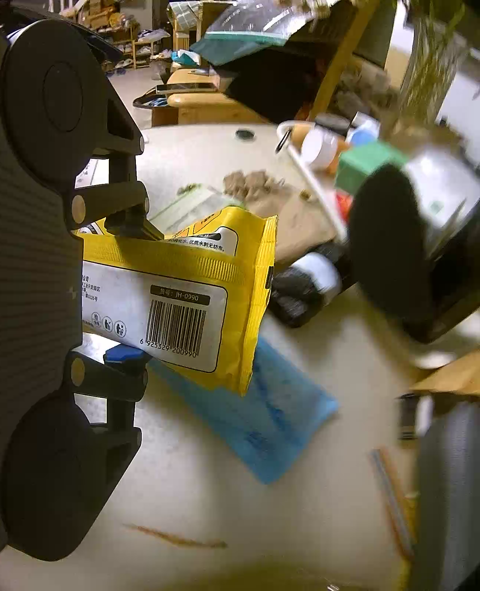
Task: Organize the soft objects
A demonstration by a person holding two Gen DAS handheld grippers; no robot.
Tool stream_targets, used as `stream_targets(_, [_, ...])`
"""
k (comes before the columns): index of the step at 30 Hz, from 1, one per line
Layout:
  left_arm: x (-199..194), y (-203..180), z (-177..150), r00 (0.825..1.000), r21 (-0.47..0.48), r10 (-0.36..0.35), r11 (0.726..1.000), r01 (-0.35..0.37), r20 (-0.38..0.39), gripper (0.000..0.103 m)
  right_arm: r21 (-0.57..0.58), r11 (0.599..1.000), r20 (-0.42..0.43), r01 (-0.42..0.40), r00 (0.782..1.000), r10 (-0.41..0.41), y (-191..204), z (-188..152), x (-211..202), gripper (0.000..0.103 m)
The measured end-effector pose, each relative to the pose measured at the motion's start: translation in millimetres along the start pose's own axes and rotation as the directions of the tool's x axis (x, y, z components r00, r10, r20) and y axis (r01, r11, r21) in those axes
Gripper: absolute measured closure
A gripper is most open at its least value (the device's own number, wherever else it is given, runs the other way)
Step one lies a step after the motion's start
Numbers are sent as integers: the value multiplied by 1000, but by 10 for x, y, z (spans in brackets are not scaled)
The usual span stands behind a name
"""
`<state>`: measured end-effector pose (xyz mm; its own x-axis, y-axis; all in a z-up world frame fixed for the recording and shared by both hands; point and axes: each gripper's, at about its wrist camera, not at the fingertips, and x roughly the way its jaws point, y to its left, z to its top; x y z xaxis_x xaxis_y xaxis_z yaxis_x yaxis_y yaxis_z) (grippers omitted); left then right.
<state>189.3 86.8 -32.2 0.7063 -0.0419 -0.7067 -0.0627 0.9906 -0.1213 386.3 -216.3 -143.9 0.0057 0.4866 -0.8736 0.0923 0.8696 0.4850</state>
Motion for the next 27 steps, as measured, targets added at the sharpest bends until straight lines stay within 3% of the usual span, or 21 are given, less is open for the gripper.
stream_targets(4, [-12,-72,-7,1000,55,7,998,-8,15,33,-73,997,130,19,992,-9,105,-116,-326,47])
stream_targets(10, [34,-154,0,999,159,-22,987,18,23,33,-158,982,302,108,952,-56,166,-345,-720,47])
stream_targets(19, [320,-261,125,994,290,-109,952,96,28,33,-162,981,407,111,913,-37,106,-563,-985,47])
stream_targets(27, [649,-385,139,985,365,-173,916,169,-22,33,-143,979,467,142,882,-60,2,-642,-1139,47])
